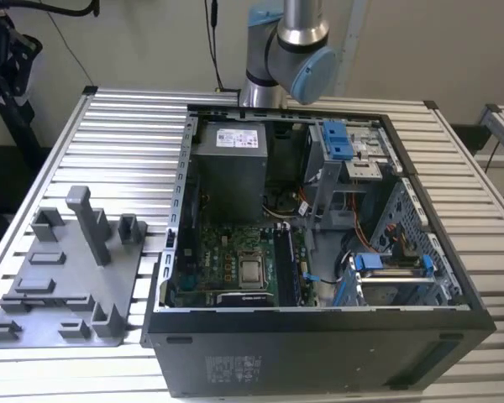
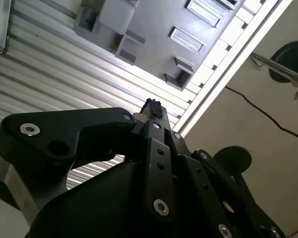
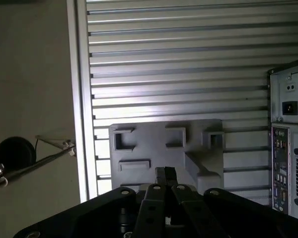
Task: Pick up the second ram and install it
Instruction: 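Reach for the second ram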
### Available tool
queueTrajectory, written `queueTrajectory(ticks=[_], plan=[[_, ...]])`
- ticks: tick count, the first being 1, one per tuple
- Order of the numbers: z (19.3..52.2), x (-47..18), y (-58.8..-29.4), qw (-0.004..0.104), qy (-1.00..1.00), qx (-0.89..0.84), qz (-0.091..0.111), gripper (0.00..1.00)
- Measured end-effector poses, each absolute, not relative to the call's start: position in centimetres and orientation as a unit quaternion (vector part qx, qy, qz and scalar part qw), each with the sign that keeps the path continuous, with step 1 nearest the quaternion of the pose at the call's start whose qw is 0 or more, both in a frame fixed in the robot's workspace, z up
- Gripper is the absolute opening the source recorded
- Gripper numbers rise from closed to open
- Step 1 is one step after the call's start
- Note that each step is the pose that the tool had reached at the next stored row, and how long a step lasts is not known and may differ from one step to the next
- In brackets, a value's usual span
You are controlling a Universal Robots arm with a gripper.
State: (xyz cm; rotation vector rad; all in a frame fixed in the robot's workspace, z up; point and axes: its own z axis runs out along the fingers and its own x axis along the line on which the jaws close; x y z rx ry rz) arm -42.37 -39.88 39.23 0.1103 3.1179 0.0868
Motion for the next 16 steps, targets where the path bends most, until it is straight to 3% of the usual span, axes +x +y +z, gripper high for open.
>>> queueTrajectory(ticks=[16], plan=[[39.18, -43.40, -39.90, 0.004, 0.999, 0.036, 0.028, 0.11]])
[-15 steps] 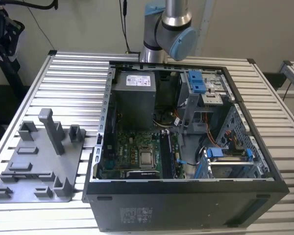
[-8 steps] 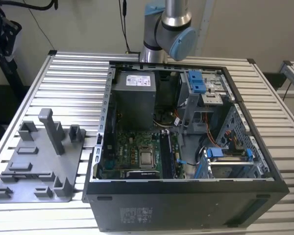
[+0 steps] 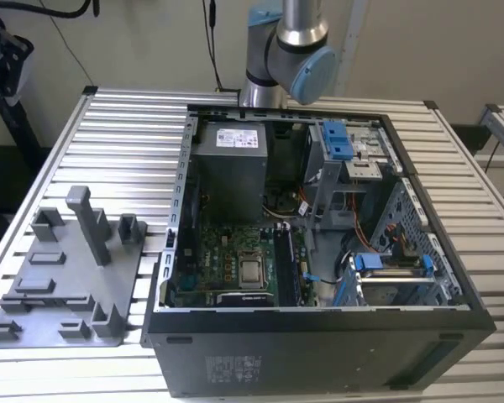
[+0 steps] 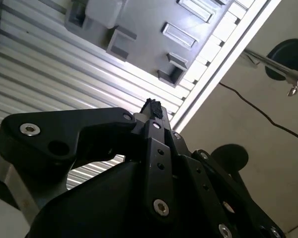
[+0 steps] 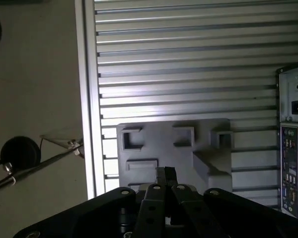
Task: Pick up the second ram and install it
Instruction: 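Reach for the second ram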
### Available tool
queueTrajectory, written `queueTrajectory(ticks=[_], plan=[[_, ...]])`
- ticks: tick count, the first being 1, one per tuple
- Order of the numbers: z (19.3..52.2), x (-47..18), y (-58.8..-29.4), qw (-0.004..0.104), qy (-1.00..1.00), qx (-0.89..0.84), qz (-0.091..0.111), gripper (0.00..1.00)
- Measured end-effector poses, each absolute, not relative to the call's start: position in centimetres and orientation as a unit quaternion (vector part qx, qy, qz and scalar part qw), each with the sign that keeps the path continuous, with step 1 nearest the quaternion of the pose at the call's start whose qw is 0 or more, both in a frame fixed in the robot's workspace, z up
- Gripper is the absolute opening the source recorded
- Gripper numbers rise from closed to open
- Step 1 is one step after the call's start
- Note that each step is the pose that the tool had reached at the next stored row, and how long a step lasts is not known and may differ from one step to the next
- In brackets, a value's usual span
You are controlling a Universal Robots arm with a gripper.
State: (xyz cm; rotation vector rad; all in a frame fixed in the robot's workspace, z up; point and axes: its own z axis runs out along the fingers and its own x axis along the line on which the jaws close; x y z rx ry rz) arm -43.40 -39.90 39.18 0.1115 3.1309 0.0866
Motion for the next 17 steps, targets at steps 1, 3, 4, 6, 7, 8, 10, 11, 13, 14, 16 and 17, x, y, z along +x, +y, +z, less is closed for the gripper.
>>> queueTrajectory(ticks=[1, 3, 4, 6, 7, 8, 10, 11, 13, 14, 16, 17], plan=[[39.18, -43.45, -39.90, 0.004, 0.999, 0.036, 0.028, 0.11], [39.18, -43.56, -39.90, 0.003, 0.999, 0.036, 0.028, 0.11], [39.18, -43.65, -39.90, 0.003, 0.999, 0.036, 0.028, 0.11], [39.16, -43.89, -39.90, 0.003, 0.999, 0.036, 0.028, 0.11], [39.16, -44.02, -39.91, 0.003, 0.999, 0.036, 0.028, 0.11], [39.15, -44.10, -39.94, 0.003, 0.999, 0.036, 0.028, 0.11], [39.09, -44.19, -40.01, 0.003, 0.999, 0.036, 0.028, 0.11], [39.05, -44.21, -40.06, 0.003, 0.999, 0.036, 0.028, 0.11], [38.98, -44.22, -40.21, 0.002, 0.999, 0.036, 0.028, 0.11], [38.94, -44.22, -40.29, 0.002, 0.999, 0.036, 0.028, 0.11], [38.87, -44.22, -40.45, 0.002, 0.999, 0.036, 0.028, 0.11], [38.82, -44.22, -40.52, 0.002, 0.999, 0.036, 0.028, 0.11]])
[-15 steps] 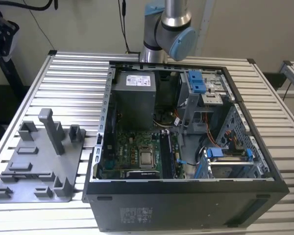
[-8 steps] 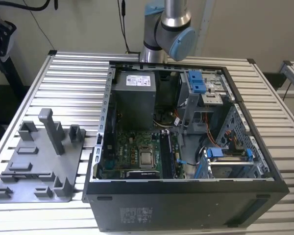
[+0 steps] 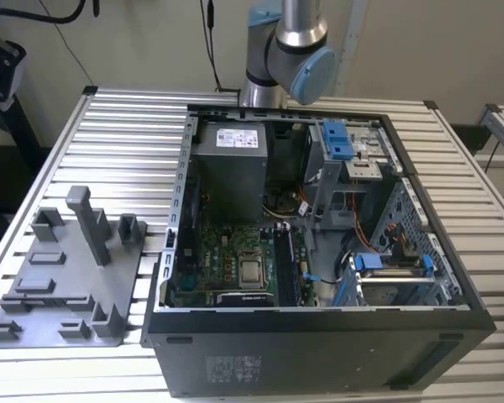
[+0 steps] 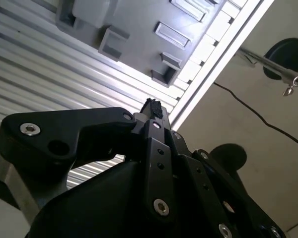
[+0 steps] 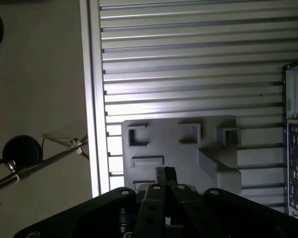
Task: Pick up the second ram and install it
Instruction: 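Reach for the second ram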
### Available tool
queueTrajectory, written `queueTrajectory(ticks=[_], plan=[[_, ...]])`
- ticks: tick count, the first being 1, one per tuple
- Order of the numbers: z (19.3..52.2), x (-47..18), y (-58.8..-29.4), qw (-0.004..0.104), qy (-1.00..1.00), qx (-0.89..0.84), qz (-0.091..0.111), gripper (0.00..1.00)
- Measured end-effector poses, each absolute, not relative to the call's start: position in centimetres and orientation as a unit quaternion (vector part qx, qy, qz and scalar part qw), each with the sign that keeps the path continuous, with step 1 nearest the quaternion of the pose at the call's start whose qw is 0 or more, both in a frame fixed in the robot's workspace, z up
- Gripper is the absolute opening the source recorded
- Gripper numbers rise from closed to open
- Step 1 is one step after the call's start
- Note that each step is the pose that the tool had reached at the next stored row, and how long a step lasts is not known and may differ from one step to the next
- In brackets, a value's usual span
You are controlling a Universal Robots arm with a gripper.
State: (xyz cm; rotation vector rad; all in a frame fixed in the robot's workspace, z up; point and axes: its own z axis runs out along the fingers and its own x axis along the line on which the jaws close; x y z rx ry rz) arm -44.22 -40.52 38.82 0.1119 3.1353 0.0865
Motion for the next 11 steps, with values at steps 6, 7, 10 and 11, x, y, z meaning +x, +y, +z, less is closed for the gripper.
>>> queueTrajectory(ticks=[6, 7, 10, 11], plan=[[38.61, -44.22, -40.89, 0.001, 0.999, 0.036, 0.028, 0.11], [38.58, -44.22, -40.98, 0.000, 0.999, 0.036, 0.027, 0.11], [38.48, -44.22, -41.34, 0.000, 0.999, 0.036, 0.028, 0.11], [38.46, -44.22, -41.50, 0.000, 0.999, 0.036, 0.028, 0.11]])
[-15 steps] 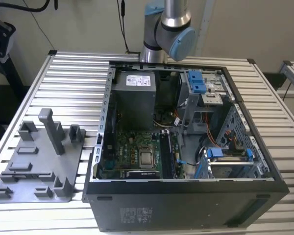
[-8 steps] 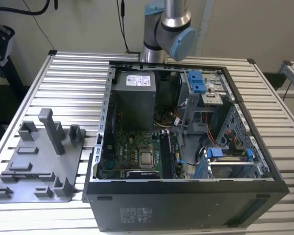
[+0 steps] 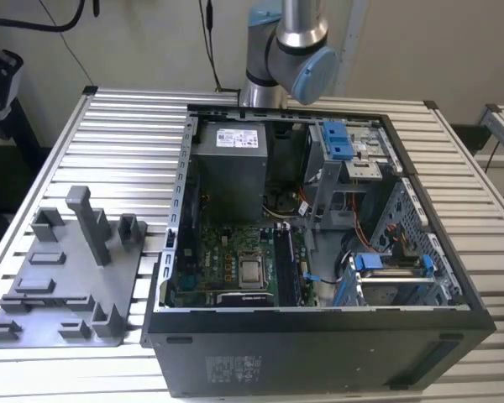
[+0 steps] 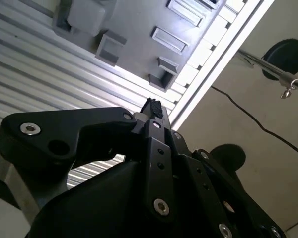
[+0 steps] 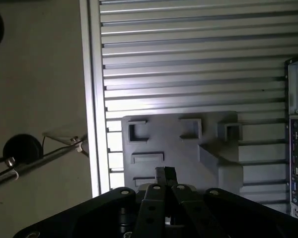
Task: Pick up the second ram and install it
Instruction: 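Reach for the second ram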
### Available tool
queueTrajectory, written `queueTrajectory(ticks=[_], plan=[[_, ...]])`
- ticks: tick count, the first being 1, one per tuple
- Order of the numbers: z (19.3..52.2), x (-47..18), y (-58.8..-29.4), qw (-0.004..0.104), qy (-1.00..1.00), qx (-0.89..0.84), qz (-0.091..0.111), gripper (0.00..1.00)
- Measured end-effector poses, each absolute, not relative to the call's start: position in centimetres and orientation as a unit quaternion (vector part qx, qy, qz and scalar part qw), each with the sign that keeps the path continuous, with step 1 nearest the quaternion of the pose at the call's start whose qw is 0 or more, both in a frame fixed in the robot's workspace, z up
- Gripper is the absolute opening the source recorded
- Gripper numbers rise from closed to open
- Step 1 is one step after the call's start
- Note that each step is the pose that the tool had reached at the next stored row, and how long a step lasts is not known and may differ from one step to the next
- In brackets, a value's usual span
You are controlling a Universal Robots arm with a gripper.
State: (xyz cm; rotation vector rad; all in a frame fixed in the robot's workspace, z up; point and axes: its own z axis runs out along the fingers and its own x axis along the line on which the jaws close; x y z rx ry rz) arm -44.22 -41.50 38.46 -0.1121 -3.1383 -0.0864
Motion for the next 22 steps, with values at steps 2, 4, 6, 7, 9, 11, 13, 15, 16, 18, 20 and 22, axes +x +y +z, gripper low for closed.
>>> queueTrajectory(ticks=[2, 4, 6, 7, 9, 11, 13, 15, 16, 18, 20, 22], plan=[[38.4, -44.2, -41.8, 0.000, -0.999, -0.036, -0.028, 0.11], [38.3, -44.2, -42.2, 0.001, -0.999, -0.036, -0.027, 0.11], [38.3, -44.2, -42.5, 0.001, -0.999, -0.036, -0.027, 0.11], [38.2, -44.2, -42.7, 0.001, -0.999, -0.036, -0.027, 0.11], [38.2, -44.2, -43.0, 0.001, -0.999, -0.036, -0.027, 0.11], [38.1, -44.2, -43.2, 0.002, -0.999, -0.036, -0.027, 0.11], [38.1, -44.2, -43.5, 0.002, -0.999, -0.036, -0.027, 0.11], [38.0, -44.2, -43.8, 0.002, -0.999, -0.036, -0.027, 0.11], [38.0, -44.2, -43.9, 0.002, -0.999, -0.036, -0.027, 0.11], [37.9, -44.2, -44.2, 0.003, -0.999, -0.036, -0.027, 0.11], [37.8, -44.2, -44.5, 0.003, -0.999, -0.036, -0.027, 0.11], [37.8, -44.2, -44.7, 0.003, -0.999, -0.036, -0.027, 0.11]])
